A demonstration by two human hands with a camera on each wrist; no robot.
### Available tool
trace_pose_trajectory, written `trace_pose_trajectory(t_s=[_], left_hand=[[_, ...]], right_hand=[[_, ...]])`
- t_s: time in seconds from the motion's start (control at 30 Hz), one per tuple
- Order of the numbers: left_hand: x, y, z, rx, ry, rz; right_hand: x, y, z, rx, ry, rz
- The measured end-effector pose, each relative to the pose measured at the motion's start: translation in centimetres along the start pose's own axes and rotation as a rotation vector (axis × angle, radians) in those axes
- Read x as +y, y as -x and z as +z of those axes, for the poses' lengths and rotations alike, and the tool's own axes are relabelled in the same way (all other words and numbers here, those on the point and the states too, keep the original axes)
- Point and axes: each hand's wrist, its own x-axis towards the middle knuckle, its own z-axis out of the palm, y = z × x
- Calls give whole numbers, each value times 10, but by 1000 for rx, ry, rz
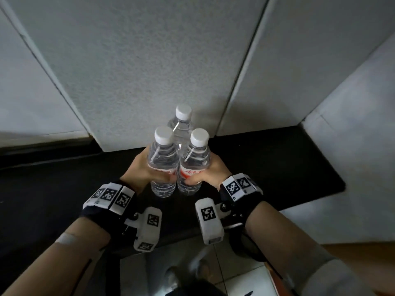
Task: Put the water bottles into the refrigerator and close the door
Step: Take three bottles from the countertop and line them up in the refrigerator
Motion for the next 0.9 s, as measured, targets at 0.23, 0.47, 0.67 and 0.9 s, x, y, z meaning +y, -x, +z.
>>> trace_pose_trajectory(t_s=[0.23,0.47,0.67,0.9], left_hand=[[14,8,59,-227,-9,89],[49,41,182,-518,-32,175],[57,124,342,-789,-45,213],[29,291,554,-1220,-13,228]], right_hand=[[16,66,-42,200,11,13],[40,198,-104,508,-121,-34],[76,391,-152,748,-194,37],[157,659,-155,1265,-83,19]])
